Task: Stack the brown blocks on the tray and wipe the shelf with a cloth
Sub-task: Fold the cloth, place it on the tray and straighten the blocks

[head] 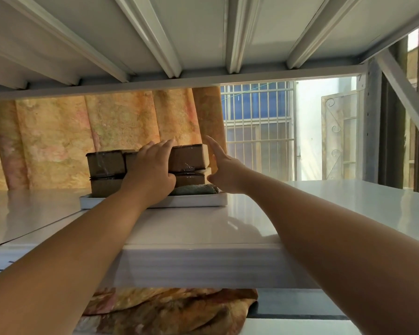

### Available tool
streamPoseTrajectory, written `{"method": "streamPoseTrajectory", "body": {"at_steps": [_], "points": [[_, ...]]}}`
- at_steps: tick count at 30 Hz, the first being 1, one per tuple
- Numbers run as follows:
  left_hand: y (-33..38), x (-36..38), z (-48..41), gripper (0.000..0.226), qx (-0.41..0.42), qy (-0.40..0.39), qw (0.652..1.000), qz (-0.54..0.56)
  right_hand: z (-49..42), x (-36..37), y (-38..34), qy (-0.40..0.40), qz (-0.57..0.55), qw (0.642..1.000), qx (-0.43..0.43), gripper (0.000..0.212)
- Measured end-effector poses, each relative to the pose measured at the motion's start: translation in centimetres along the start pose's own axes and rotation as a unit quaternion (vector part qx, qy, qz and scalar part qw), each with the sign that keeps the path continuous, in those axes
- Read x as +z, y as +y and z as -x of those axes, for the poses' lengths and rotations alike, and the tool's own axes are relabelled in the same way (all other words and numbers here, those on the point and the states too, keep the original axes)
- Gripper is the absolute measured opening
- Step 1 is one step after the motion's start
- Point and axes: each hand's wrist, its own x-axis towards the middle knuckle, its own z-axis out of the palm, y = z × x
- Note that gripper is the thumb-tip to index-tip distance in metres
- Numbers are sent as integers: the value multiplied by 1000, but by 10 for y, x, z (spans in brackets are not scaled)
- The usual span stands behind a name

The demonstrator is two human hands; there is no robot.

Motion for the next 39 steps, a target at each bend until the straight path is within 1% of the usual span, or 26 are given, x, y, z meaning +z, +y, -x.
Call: {"method": "streamPoseTrajectory", "body": {"at_steps": [5, 11, 15, 19, 21, 23, 26, 29, 31, 32, 34, 35, 39], "points": [[-2, -2, 0, 69, 15, 16, 1000, -1, 11, -7, -6, 10, 14, 1000, 14, 89], [2, -2, 5, 64, 77, 57, 995, -30, 14, -8, -9, 33, 75, 997, 6, 76], [6, 1, 6, 56, 134, 83, 985, -72, 22, -13, -12, 56, 132, 990, 7, 56], [11, 4, 8, 39, 165, 87, 978, -89, 35, -16, -10, 28, 203, 978, 31, 36], [14, 3, 11, 30, 158, 66, 982, -79, 39, -15, -7, 11, 225, 974, 39, 29], [15, 3, 13, 24, 147, 38, 985, -83, 46, -17, -5, -2, 235, 971, 47, 29], [19, 1, 16, 19, 123, -8, 989, -77, 59, -21, -4, -27, 229, 971, 59, 35], [23, -1, 17, 18, 101, -80, 990, -61, 71, -24, -4, -66, 218, 971, 76, 44], [25, 0, 17, 19, 86, -116, 988, -55, 77, -25, -5, -86, 217, 968, 88, 49], [25, 0, 18, 24, 78, -129, 987, -45, 79, -25, -5, -94, 219, 967, 91, 52], [27, 0, 20, 36, 58, -138, 988, -23, 83, -24, -9, -100, 218, 967, 88, 58], [27, 0, 21, 39, 42, -131, 990, -23, 84, -24, -10, -98, 220, 967, 88, 61], [25, -1, 25, 35, -78, -113, 987, -86, 86, -22, -18, -76, 212, 971, 73, 63]]}}
